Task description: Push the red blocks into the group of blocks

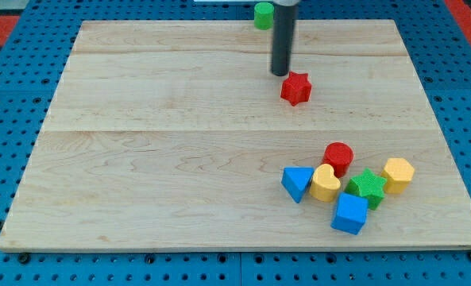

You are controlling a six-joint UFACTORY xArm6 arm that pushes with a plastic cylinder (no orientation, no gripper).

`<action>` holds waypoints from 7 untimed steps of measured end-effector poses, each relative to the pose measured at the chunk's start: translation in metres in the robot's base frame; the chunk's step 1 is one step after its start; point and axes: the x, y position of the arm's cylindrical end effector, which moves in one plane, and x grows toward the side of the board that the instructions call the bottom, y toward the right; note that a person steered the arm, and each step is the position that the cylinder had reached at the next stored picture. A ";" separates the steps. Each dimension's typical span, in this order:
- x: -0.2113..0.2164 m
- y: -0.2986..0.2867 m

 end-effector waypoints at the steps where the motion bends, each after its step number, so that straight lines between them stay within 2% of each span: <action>1: 0.090 -0.034; 2: 0.106 -0.009; 3: 0.043 -0.043; 4: 0.059 0.007; 5: 0.168 0.034; 6: 0.168 0.017; 7: 0.139 0.006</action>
